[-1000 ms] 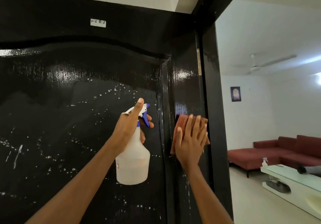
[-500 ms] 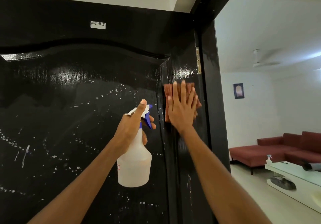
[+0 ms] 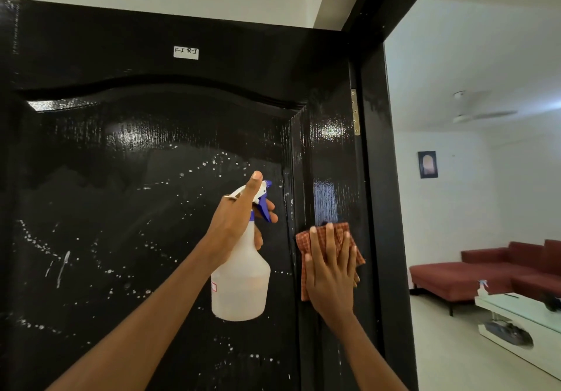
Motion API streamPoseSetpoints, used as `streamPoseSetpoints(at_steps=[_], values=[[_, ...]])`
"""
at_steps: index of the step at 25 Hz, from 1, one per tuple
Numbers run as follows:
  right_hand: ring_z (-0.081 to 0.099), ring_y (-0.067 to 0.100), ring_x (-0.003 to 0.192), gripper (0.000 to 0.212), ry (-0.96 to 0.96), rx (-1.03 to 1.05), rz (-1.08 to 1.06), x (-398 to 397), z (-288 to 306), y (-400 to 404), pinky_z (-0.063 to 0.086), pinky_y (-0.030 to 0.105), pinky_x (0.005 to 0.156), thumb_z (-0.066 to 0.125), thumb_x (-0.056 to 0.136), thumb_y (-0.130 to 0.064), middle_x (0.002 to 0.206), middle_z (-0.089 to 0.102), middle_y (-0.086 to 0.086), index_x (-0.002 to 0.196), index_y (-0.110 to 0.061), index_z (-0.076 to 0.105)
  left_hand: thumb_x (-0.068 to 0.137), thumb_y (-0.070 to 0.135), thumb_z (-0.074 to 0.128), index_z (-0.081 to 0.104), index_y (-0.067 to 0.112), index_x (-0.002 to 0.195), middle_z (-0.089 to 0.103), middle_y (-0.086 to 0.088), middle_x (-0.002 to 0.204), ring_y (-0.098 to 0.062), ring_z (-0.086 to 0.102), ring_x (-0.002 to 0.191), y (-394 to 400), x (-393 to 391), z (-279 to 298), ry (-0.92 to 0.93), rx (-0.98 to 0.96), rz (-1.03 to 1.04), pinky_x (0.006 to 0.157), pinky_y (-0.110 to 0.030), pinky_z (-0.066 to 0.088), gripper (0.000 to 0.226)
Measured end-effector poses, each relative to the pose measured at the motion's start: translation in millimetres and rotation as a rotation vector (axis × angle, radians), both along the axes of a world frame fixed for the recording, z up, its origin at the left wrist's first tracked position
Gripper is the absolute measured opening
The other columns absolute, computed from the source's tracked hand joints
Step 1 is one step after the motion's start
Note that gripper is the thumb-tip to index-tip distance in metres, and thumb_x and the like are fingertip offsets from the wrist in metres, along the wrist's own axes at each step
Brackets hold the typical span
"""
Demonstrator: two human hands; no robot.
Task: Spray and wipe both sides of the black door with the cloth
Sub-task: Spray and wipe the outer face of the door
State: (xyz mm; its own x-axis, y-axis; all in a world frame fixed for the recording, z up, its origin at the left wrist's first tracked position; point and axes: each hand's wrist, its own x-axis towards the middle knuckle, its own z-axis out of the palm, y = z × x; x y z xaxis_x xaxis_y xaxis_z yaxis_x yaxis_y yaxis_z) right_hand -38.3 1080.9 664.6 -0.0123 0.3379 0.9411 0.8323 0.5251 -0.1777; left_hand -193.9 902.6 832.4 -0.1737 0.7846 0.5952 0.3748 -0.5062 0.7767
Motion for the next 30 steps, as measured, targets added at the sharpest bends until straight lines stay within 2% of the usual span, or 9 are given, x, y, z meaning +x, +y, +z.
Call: streamPoseSetpoints(at_steps=[2, 4, 10, 12, 15, 20, 23, 26, 30], values=[[-0.006, 0.037, 0.157, 0.061, -0.035, -0.044, -0.005, 3, -7, -4, 0.015, 0.067, 0.121, 0.028, 0.107, -0.046, 0.172, -0.002, 0.005, 0.164, -0.029, 0.014, 0.096, 0.062, 0.032, 0.067, 0.003, 0.104, 0.075, -0.013, 0.089, -0.016, 0.06, 0.041, -6, 1, 2, 0.006, 0.008, -0.005, 0.042, -0.024, 0.052, 0.069], [-0.007, 0.037, 0.157, 0.061, -0.053, -0.059, -0.007, 4, 21, -5, 0.015, 0.068, 0.121, 0.027, 0.107, -0.048, 0.172, -0.004, 0.004, 0.164, -0.032, 0.012, 0.096, 0.063, 0.032, 0.067, 0.003, 0.104, 0.075, -0.013, 0.089, -0.017, 0.06, 0.04, -10, -1, 0, -0.003, 0.001, -0.003, 0.042, -0.025, 0.052, 0.07], [-0.014, 0.038, 0.155, 0.061, -0.008, -0.045, 0.031, 3, 208, 1, 0.003, 0.065, 0.123, 0.02, 0.108, -0.051, 0.17, -0.018, 0.001, 0.161, -0.04, -0.008, 0.094, 0.064, 0.034, 0.069, 0.001, 0.104, 0.076, -0.013, 0.091, -0.013, 0.062, 0.044, -12, -17, -2, -0.058, 0.011, 0.035, 0.047, -0.025, 0.052, 0.073], [-0.017, 0.038, 0.155, 0.062, -0.03, -0.069, 0.015, 5, 234, 3, 0.002, 0.064, 0.123, 0.018, 0.108, -0.052, 0.169, -0.022, 0.0, 0.16, -0.04, -0.013, 0.093, 0.064, 0.034, 0.07, 0.001, 0.104, 0.076, -0.012, 0.092, -0.011, 0.063, 0.044, -10, -18, 0, -0.064, 0.015, 0.047, 0.048, -0.024, 0.051, 0.073], [-0.015, 0.035, 0.155, 0.064, -0.018, 0.011, 0.011, -2, 188, 7, 0.004, 0.063, 0.124, 0.023, 0.109, -0.05, 0.169, -0.023, 0.002, 0.162, -0.035, -0.011, 0.086, 0.068, 0.036, 0.069, 0.003, 0.1, 0.076, -0.013, 0.088, -0.017, 0.06, 0.042, -10, -17, -3, -0.075, 0.016, 0.018, 0.042, -0.025, 0.051, 0.074], [-0.002, 0.037, 0.157, 0.062, -0.053, 0.074, 0.009, -14, 27, 2, 0.014, 0.065, 0.122, 0.026, 0.108, -0.045, 0.172, 0.0, 0.006, 0.164, -0.024, 0.014, 0.094, 0.062, 0.033, 0.069, 0.002, 0.101, 0.075, -0.015, 0.091, -0.019, 0.062, 0.048, -1, -15, -4, -0.044, -0.023, 0.059, 0.044, -0.024, 0.051, 0.071], [0.004, 0.036, 0.157, 0.061, -0.128, 0.088, 0.004, -26, -30, -6, 0.017, 0.06, 0.118, 0.023, 0.109, -0.045, 0.172, 0.007, 0.006, 0.164, -0.022, 0.015, 0.096, 0.06, 0.032, 0.07, 0.001, 0.102, 0.075, -0.012, 0.088, -0.015, 0.063, 0.049, -2, -19, -4, -0.056, -0.033, 0.09, 0.046, -0.02, 0.051, 0.07], [0.001, 0.037, 0.157, 0.065, -0.097, 0.039, 0.017, -42, -6, -10, 0.012, 0.059, 0.12, 0.027, 0.107, -0.046, 0.172, 0.003, 0.007, 0.164, -0.021, 0.01, 0.096, 0.059, 0.031, 0.071, 0.0, 0.1, 0.075, -0.012, 0.087, -0.015, 0.062, 0.048, -7, -31, 1, -0.044, -0.043, 0.14, 0.045, -0.021, 0.05, 0.071], [-0.013, 0.035, 0.156, 0.068, -0.004, 0.09, 0.108, -68, 111, -14, -0.009, 0.054, 0.125, 0.028, 0.108, -0.047, 0.171, -0.014, 0.005, 0.164, -0.024, -0.003, 0.096, 0.058, 0.033, 0.069, -0.002, 0.102, 0.074, -0.018, 0.092, -0.013, 0.061, 0.042, -15, -55, 16, -0.055, 0.025, 0.131, 0.042, -0.021, 0.049, 0.069]])
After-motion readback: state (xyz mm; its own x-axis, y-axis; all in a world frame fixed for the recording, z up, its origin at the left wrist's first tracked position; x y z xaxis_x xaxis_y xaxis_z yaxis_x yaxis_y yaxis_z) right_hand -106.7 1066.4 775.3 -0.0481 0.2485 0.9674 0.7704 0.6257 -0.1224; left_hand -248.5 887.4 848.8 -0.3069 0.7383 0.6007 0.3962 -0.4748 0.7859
